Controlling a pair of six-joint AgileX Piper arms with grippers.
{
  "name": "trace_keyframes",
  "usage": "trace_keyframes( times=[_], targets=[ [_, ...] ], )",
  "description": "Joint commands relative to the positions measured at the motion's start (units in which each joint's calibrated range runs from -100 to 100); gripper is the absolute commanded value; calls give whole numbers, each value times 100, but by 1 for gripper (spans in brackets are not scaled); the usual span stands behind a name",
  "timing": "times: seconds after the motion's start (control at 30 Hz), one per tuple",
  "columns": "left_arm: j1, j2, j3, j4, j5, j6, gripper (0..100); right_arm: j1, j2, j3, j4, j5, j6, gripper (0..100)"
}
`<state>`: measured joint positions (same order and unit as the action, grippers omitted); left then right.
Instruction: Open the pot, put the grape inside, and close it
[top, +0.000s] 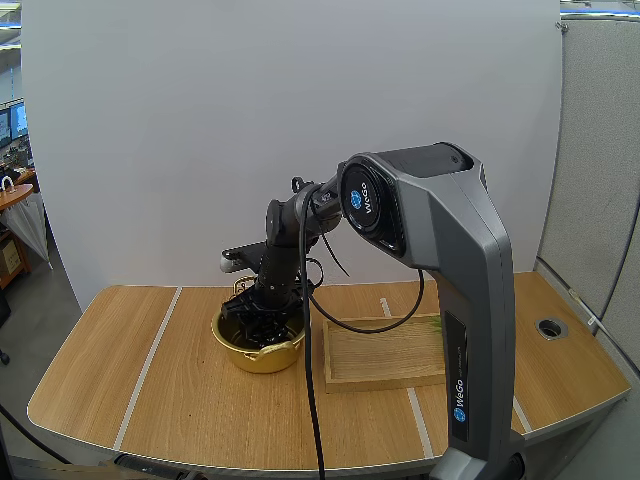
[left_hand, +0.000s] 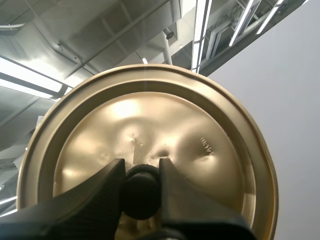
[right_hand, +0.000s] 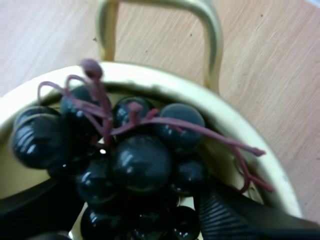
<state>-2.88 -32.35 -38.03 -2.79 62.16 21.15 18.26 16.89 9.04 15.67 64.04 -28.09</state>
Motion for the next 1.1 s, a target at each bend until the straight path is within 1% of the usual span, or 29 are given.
trace_keyframes(
  times=[0.0,0.27,0.7,1.07],
  targets=[
    [-14,-18,-43,39,-294,-57,0,1,-428,-38,20,36,24,100],
    [-14,-18,-43,39,-294,-57,0,1,-1365,-38,164,490,56,100],
    [-14,-18,-43,39,-294,-57,0,1,-2824,-38,164,1525,140,100],
    [-14,-18,-43,39,-294,-57,0,1,-3531,-38,164,1815,332,100]
  ],
)
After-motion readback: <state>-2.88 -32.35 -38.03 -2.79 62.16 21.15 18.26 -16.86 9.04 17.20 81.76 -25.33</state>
